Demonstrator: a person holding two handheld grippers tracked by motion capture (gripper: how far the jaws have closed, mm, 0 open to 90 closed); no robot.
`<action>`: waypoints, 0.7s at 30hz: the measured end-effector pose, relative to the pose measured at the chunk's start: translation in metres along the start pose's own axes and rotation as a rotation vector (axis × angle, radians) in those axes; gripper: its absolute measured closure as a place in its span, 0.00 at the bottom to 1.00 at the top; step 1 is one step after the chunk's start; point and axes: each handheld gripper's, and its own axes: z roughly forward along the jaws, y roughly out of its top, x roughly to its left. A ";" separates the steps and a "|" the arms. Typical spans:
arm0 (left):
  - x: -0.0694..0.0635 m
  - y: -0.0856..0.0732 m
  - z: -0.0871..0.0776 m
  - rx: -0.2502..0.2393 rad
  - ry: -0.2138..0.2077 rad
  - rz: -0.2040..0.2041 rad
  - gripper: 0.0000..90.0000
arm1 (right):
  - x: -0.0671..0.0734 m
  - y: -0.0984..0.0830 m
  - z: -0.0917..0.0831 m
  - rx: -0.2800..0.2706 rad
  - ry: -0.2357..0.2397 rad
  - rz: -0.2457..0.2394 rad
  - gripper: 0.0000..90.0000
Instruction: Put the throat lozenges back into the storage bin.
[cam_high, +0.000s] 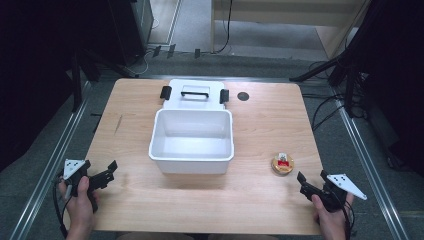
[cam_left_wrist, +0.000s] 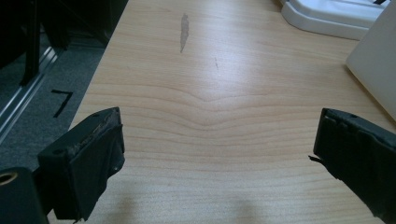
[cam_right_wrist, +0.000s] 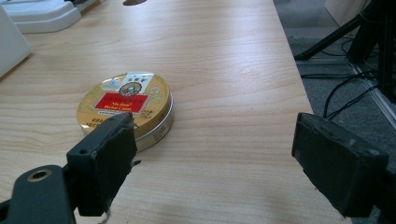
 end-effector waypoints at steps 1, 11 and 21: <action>0.000 0.000 0.000 0.000 0.000 0.000 0.03 | 0.000 0.000 0.000 0.000 0.000 0.000 0.16; -0.001 -0.001 -0.002 -0.012 -0.009 -0.002 0.03 | 0.003 -0.001 -0.001 -0.024 0.015 -0.034 0.16; 0.000 -0.002 -0.004 -0.028 -0.008 -0.008 0.03 | 0.007 -0.001 0.000 0.007 -0.012 -0.083 0.16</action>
